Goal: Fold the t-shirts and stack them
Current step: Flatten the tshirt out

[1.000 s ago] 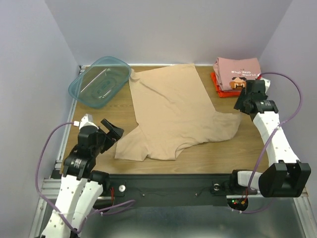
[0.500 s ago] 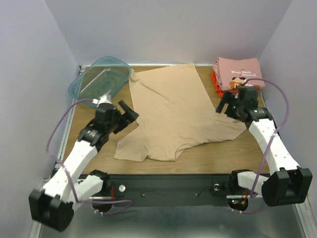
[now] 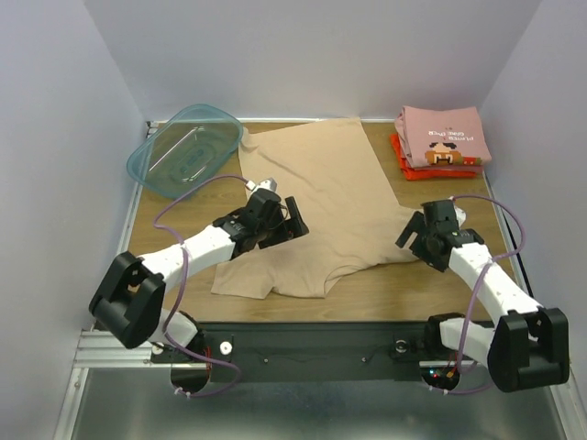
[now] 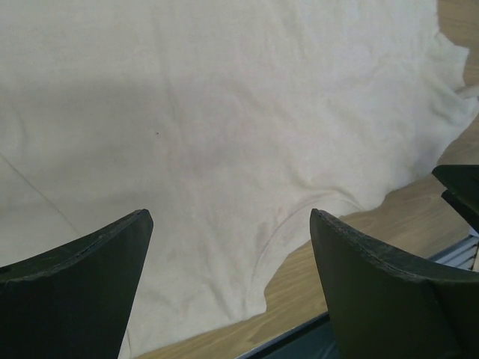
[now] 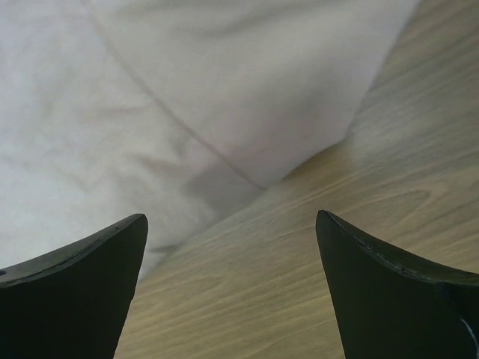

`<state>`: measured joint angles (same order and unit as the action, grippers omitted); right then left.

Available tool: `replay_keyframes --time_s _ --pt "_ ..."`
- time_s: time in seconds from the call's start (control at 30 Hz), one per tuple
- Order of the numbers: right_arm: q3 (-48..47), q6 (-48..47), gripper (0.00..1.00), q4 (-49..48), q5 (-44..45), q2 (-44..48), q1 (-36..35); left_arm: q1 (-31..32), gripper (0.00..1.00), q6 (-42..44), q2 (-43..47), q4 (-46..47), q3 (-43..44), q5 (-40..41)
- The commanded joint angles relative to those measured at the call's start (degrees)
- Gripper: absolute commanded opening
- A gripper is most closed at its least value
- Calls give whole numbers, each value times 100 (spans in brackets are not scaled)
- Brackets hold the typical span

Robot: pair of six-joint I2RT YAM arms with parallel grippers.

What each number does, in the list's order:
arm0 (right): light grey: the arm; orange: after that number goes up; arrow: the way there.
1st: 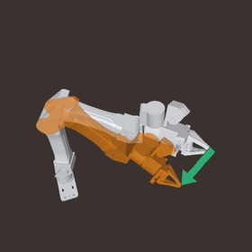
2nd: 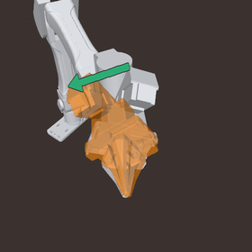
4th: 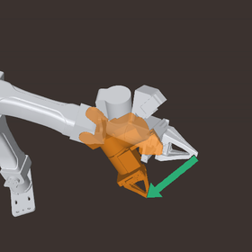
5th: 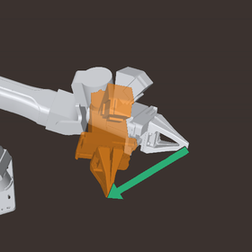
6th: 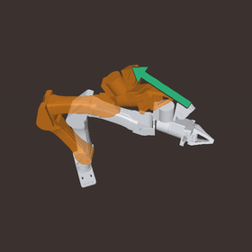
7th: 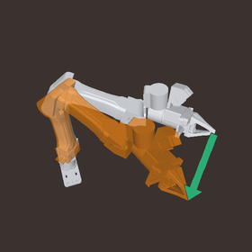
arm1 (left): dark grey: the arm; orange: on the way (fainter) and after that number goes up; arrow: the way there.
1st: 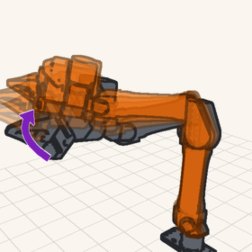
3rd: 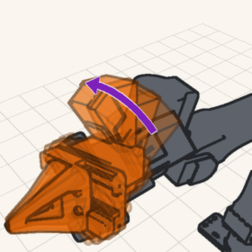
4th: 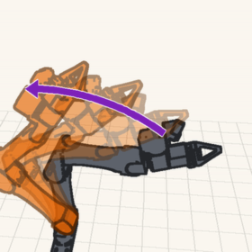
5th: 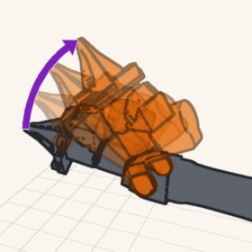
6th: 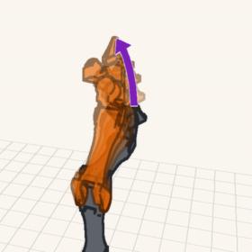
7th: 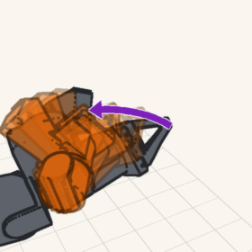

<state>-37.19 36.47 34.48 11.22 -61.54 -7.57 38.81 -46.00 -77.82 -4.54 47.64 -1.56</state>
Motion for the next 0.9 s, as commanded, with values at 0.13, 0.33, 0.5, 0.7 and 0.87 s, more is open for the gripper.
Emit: replay_keyframes --time_s 0.13,0.33,0.5,0.7,0.87 --pt "89 677 94 -703 628 -1078 397 48 99 12 -277 357 -359 112" --pt "81 379 53 -1531 -163 -1361 397 39 99 -67 -286 410 -703 411" --pt "-227 -419 0 -1910 -787 -1536 379 48 98 -137 -225 427 -852 473" --pt "-1094 -220 0 -1324 -414 -1659 -417 31 98 -129 30 427 -1019 613" --pt "-2440 185 3 -408 230 -2528 -1289 39 98 -146 206 225 -1046 780"
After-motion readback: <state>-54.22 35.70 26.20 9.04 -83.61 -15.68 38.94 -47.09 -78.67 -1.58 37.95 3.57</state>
